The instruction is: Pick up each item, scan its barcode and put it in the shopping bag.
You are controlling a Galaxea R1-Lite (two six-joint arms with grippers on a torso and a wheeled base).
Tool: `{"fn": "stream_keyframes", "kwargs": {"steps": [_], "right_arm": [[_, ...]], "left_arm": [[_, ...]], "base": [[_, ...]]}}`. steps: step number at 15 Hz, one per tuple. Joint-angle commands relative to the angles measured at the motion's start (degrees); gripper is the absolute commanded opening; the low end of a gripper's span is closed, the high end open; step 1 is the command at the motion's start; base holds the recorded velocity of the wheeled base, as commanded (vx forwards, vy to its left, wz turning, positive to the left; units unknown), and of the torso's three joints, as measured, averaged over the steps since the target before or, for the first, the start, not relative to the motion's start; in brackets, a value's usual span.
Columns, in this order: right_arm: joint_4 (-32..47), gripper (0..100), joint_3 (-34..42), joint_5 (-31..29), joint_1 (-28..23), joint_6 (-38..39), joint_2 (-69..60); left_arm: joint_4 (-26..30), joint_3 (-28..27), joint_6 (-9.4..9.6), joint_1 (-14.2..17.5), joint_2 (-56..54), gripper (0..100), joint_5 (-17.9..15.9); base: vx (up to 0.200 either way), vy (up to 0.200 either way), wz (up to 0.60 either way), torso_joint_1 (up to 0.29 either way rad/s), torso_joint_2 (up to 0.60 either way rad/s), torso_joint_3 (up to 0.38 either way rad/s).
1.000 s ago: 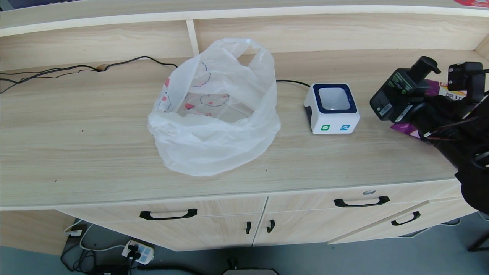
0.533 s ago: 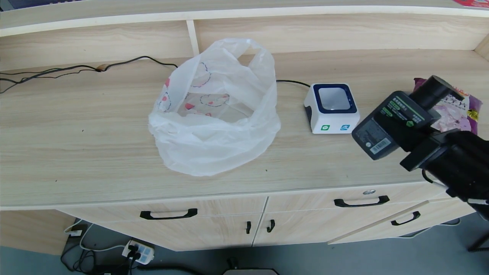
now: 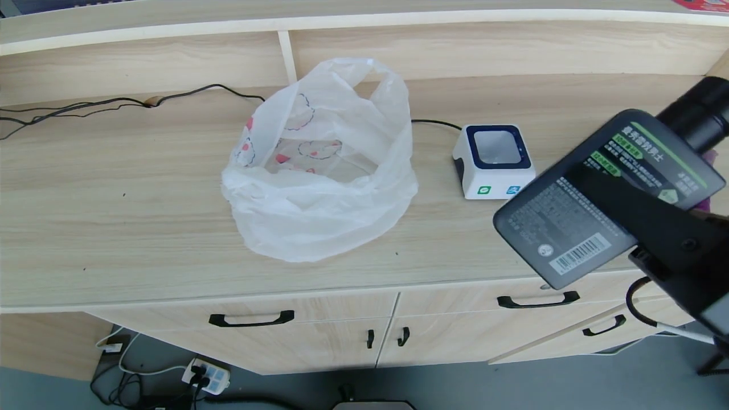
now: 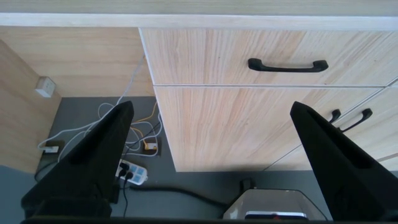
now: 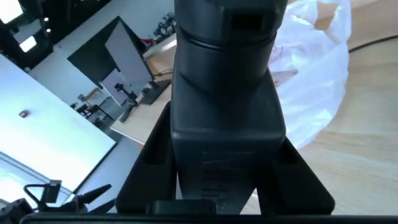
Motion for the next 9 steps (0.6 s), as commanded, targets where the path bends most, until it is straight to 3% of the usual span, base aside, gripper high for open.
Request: {"fn": "stream_keyframes", "kwargs": {"steps": [1, 5, 9], "right_arm": [[2.1, 0, -8.4, 0.0, 3.0, 3.1, 5.1], [10.8, 0, -18.5, 0.1, 11.5, 11.3, 6.1], [11.4, 0, -19.4, 2.8, 15.7, 11.7, 6.3]], "left_arm": [[-0.1, 0.0, 0.02, 0.0, 0.0, 100, 0.0], [-0.1, 0.0, 0.02, 0.0, 0.0, 100, 0.0], [-0.1, 0.0, 0.02, 0.0, 0.0, 100, 0.0]], "base": [[0.0, 0.0, 0.0, 0.0, 0.0, 0.0], [0.0, 0.0, 0.0, 0.0, 0.0, 0.0], [0.0, 0.0, 0.0, 0.0, 0.0, 0.0]]}}
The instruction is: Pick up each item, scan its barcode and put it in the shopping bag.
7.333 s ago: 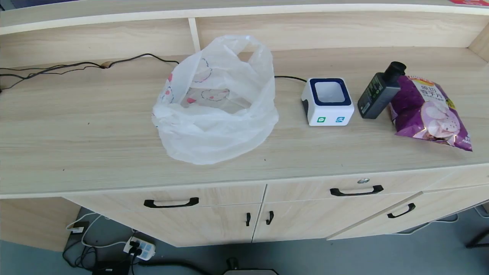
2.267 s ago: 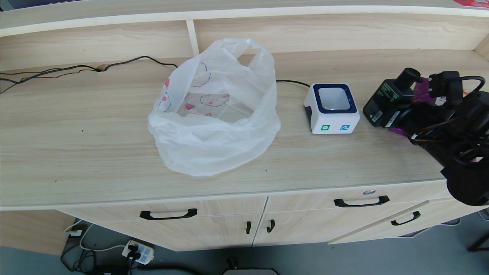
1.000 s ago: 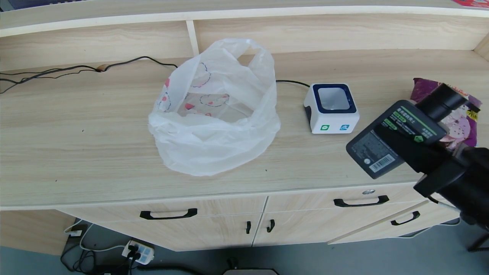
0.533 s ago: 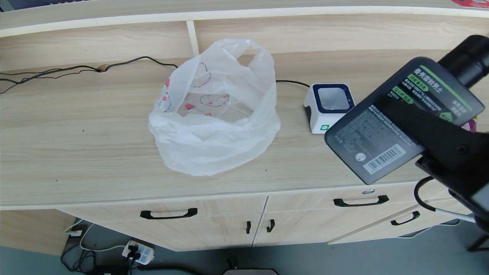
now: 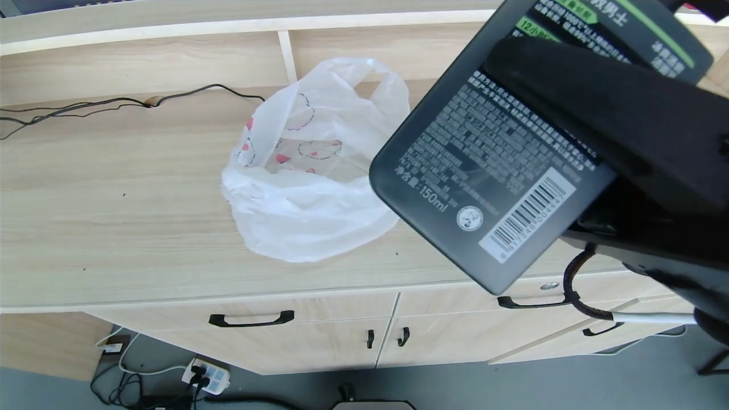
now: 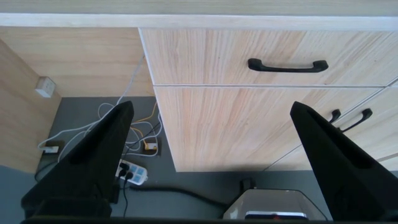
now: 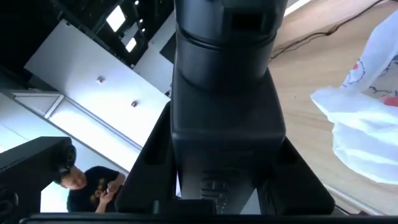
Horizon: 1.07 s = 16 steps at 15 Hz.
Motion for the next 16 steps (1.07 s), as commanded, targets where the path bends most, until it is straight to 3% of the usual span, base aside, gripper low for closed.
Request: {"fn": "stream_keyframes", "kwargs": {"steps": [1, 4, 10, 12, 16], "right_arm": [[0.0, 0, 0.0, 0.3, 1.0, 0.0, 0.5], [0.0, 0, -0.3, 0.5, 3.3, 0.2, 0.5], [0.1, 0, 0.4, -0.1, 2.7, 0.5, 0.5], [0.3, 0, 2.1, -0.2, -4.2, -8.0, 1.5], [1.0, 0, 2.1, 0.7, -28.7, -32.9, 2.7]], "left_arm": [[0.0, 0.0, 0.02, 0.0, 0.1, 100, 0.0], [0.0, 0.0, 0.02, 0.0, 0.0, 100, 0.0], [-0.1, 0.0, 0.02, 0.0, 0.1, 100, 0.0], [-0.1, 0.0, -0.07, 0.0, 0.1, 100, 0.0], [0.0, 0.0, -0.07, 0.0, 0.0, 100, 0.0]], "base": [[0.0, 0.0, 0.0, 0.0, 0.0, 0.0], [0.0, 0.0, 0.0, 0.0, 0.0, 0.0], [0.0, 0.0, 0.0, 0.0, 0.0, 0.0], [0.0, 0.0, 0.0, 0.0, 0.0, 0.0], [0.0, 0.0, 0.0, 0.0, 0.0, 0.0]]}}
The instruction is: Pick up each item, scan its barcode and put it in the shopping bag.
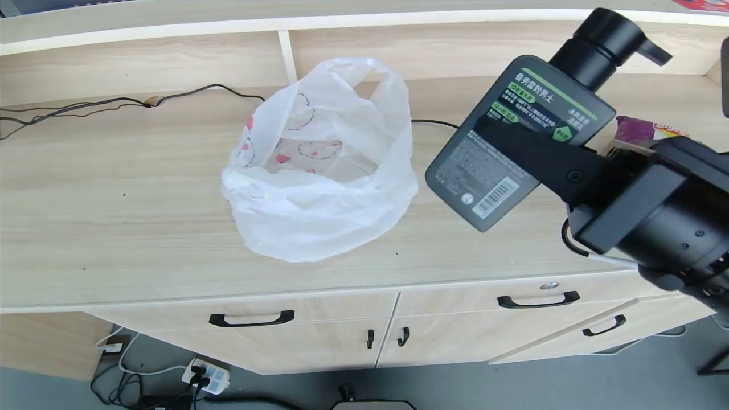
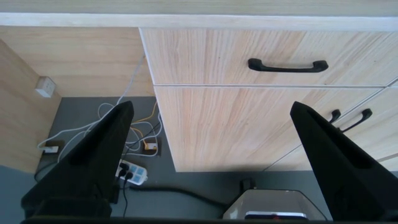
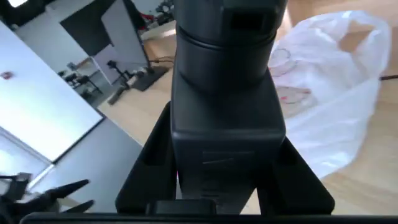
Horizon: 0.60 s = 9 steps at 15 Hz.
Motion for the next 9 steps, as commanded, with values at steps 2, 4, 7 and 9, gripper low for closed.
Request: {"fn": "stream_keyframes", "kwargs": {"steps": [2, 4, 7, 9], "right_arm": [[0.2, 0, -0.4, 1.4, -14.7, -15.8, 1.0], [0.2, 0, 0.8, 5.8, -17.2, -26.7, 2.5], [-0.9, 0, -0.1, 15.6, -19.8, -42.2, 7.1], [-6.1, 0, -2.9, 18.9, -20.0, -47.6, 11.6]], "left_arm": [[0.0, 0.0, -0.01, 0.0, 0.1, 100, 0.0], [0.0, 0.0, -0.01, 0.0, 0.1, 100, 0.0], [0.0, 0.0, -0.01, 0.0, 0.1, 100, 0.0], [0.0, 0.0, -0.18, 0.1, 0.1, 100, 0.0]], "base": [[0.0, 0.0, 0.0, 0.0, 0.0, 0.0], [0.0, 0.0, 0.0, 0.0, 0.0, 0.0], [0.0, 0.0, 0.0, 0.0, 0.0, 0.0], [0.0, 0.0, 0.0, 0.0, 0.0, 0.0]]}}
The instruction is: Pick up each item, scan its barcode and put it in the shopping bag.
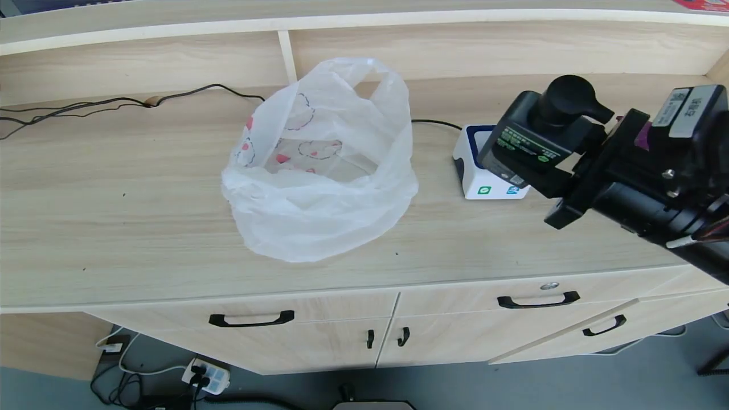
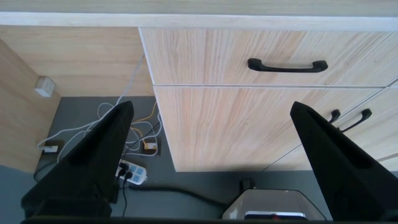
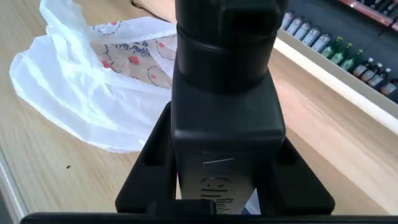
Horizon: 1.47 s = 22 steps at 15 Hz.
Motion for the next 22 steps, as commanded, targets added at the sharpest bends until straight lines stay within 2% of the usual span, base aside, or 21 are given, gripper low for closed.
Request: {"fn": "stream_keyframes", "kwargs": {"steps": [1, 3, 4, 8, 9, 10, 12, 15, 22], "right_arm": [[-6.3, 0, -6.9, 8.3, -1.7, -5.4, 10.2], [-8.1, 0, -13.7, 18.5, -6.5, -9.8, 13.8], [-8.0, 0, -14.3, 20.4, -7.7, -10.7, 14.1], [-8.1, 0, -13.7, 28.2, -19.0, -14.6, 14.5], [-8.1, 0, -14.9, 28.8, -19.7, -14.9, 14.8], [-8.1, 0, -16.8, 29.0, -19.1, -15.0, 15.9], [-8.1, 0, -18.1, 28.7, -14.7, -16.6, 19.5], [-8.1, 0, -18.0, 28.9, -16.1, -17.6, 19.7], [-8.1, 0, -19.9, 28.4, -14.6, -18.2, 21.6]], "left_arm": [[0.0, 0.0, 0.04, 0.0, 0.1, 100, 0.0], [0.0, 0.0, 0.04, 0.0, 0.1, 100, 0.0], [0.0, 0.0, 0.04, 0.0, 0.1, 100, 0.0], [0.0, 0.0, 0.13, 0.0, 0.1, 100, 0.0], [0.0, 0.0, 0.13, 0.0, 0.0, 100, 0.0], [0.0, 0.0, 0.13, 0.0, 0.0, 100, 0.0], [0.0, 0.0, 0.13, 0.0, 0.0, 100, 0.0], [0.0, 0.0, 0.04, 0.0, 0.0, 100, 0.0], [0.0, 0.0, 0.04, 0.0, 0.0, 100, 0.0]], "base": [[0.0, 0.0, 0.0, 0.0, 0.0, 0.0], [0.0, 0.0, 0.0, 0.0, 0.0, 0.0], [0.0, 0.0, 0.0, 0.0, 0.0, 0.0], [0.0, 0.0, 0.0, 0.0, 0.0, 0.0], [0.0, 0.0, 0.0, 0.0, 0.0, 0.0], [0.0, 0.0, 0.0, 0.0, 0.0, 0.0], [0.0, 0.0, 0.0, 0.0, 0.0, 0.0], [0.0, 0.0, 0.0, 0.0, 0.0, 0.0], [0.0, 0.0, 0.0, 0.0, 0.0, 0.0]]}}
